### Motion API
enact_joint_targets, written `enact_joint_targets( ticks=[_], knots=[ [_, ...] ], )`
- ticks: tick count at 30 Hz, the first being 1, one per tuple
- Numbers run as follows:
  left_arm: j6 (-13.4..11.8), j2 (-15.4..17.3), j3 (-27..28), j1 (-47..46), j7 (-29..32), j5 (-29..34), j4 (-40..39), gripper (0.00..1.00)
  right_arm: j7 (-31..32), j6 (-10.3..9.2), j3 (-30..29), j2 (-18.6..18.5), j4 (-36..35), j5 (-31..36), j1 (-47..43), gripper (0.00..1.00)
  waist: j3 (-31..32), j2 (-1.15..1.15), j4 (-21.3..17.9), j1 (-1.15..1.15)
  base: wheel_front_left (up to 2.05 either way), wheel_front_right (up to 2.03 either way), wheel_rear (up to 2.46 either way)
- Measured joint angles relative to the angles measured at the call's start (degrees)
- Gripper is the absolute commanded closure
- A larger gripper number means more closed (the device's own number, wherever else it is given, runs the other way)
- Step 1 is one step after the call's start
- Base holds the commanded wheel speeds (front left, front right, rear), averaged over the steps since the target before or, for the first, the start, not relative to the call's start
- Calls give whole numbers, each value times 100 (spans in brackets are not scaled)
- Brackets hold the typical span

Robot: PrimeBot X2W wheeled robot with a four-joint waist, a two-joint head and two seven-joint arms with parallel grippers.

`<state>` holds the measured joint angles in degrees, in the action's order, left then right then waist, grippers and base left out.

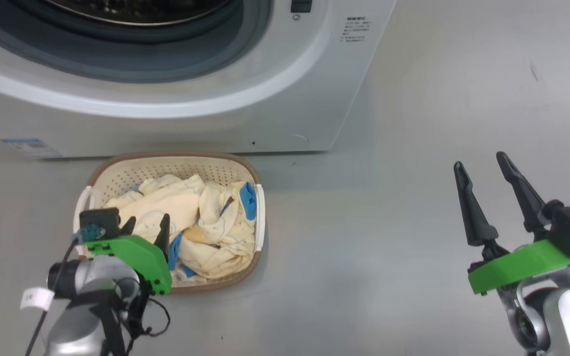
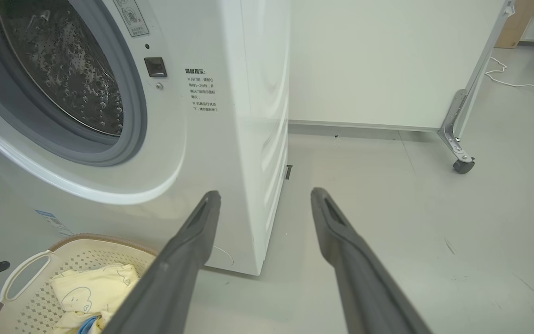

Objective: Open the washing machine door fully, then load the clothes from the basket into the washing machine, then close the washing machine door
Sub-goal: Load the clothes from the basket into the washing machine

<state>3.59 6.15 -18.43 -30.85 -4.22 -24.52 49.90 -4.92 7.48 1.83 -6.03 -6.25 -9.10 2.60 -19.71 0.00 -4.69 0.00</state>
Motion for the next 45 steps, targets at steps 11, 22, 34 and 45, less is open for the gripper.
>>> enact_joint_targets(
  ticks=[11, 22, 34, 45],
  knots=[
    [92, 154, 533, -1379, 350, -538, 1371, 0, -359, 0, 293, -82, 116, -212, 788, 0, -1324, 0, -444, 1, 0, 0, 0],
    [272, 627, 770, -2287, 893, -916, 1862, 0, -691, 0, 638, -119, 296, -454, 1385, 0, -2545, 0, -907, 1, 0, 0, 0],
    [343, 1031, 582, -2998, 1189, -855, 2009, 0, -877, 0, 847, -120, 372, -606, 1554, 0, -3343, 0, -1273, 0, 0, 0, 0],
    [-223, 1013, 264, -3138, 1443, -564, 2265, 100, -923, 0, 948, -120, 374, -704, 1618, 0, -3567, 0, -1467, 0, 0, 0, 0]
  ],
)
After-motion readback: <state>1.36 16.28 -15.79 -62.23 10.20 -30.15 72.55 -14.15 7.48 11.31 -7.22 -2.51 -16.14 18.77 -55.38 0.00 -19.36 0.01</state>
